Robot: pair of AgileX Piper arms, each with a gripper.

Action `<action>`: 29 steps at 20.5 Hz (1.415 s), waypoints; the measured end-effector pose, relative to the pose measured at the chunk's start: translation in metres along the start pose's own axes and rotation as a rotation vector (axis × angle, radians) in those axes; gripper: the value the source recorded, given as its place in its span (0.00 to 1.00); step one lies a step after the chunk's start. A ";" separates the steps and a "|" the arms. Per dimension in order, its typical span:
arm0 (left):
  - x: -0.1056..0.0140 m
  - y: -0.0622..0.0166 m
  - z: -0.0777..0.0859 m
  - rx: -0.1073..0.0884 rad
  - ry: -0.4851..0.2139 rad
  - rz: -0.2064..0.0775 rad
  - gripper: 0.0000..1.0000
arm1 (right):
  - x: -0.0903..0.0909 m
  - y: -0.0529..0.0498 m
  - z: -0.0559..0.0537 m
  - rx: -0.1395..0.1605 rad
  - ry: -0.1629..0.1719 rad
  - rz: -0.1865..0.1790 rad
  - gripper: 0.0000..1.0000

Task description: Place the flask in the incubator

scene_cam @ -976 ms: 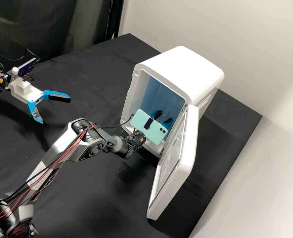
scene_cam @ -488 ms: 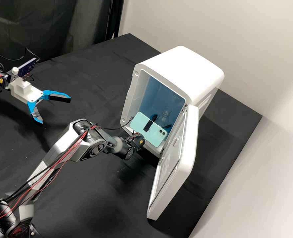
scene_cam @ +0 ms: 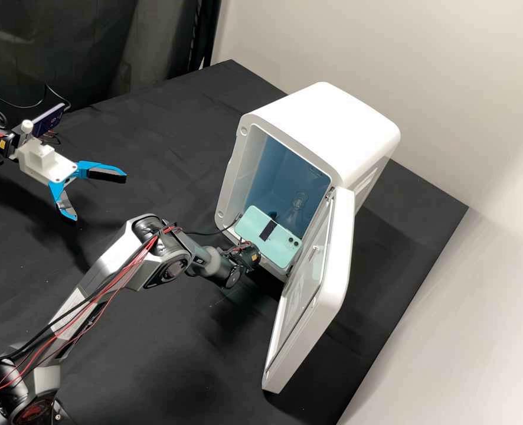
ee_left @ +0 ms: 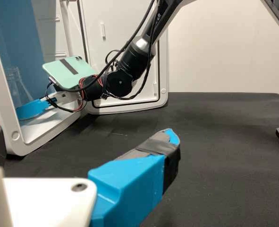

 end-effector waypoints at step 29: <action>0.000 0.0000 0.000 0.000 0.000 0.000 1.00 | -0.001 -0.004 0.000 -0.009 0.012 -0.030 1.00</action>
